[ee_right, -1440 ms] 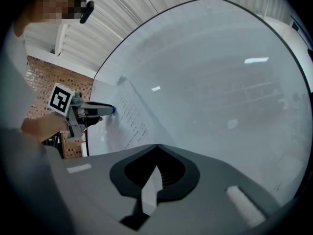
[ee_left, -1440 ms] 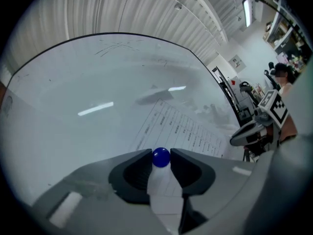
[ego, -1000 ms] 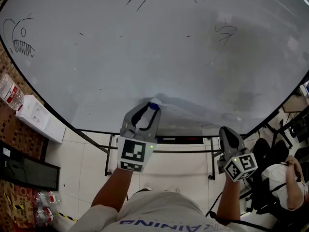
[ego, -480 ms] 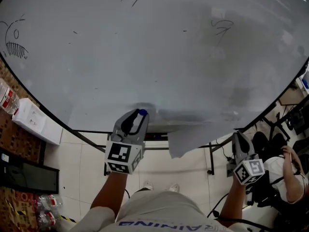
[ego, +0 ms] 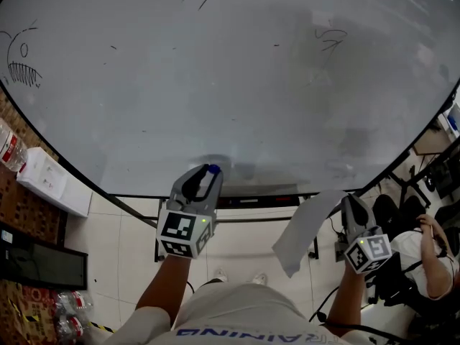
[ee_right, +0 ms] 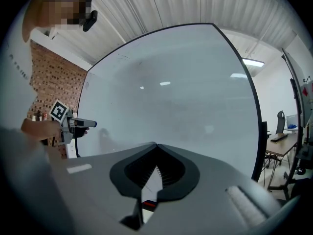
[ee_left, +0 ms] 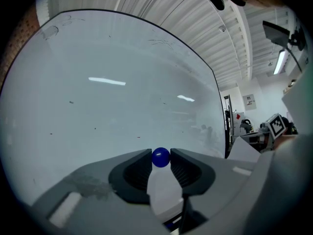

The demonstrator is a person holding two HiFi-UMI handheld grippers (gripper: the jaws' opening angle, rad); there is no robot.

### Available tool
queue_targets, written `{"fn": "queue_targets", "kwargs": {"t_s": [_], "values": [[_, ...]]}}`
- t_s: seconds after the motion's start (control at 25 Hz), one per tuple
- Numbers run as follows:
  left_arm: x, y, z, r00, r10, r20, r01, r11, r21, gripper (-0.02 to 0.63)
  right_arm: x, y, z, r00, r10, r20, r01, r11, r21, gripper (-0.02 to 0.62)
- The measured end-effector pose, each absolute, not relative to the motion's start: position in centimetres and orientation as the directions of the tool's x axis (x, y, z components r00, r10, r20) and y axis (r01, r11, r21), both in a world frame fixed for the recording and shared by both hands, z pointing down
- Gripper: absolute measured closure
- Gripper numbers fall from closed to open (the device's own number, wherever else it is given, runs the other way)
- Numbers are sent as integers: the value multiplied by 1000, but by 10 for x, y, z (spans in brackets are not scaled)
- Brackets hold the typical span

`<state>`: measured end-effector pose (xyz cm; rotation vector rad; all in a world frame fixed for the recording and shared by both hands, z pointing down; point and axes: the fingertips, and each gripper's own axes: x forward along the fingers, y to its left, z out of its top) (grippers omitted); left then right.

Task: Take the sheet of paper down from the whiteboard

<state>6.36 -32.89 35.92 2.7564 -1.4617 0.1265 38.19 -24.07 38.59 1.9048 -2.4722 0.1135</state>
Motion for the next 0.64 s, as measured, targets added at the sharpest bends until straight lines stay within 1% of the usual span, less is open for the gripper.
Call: {"fn": "queue_targets", "kwargs": {"t_s": [0.64], "values": [[48, -332, 358, 543, -836, 80, -839, -545, 2, 479, 367, -250, 386, -277, -959, 65, -961, 275, -43, 588]]}}
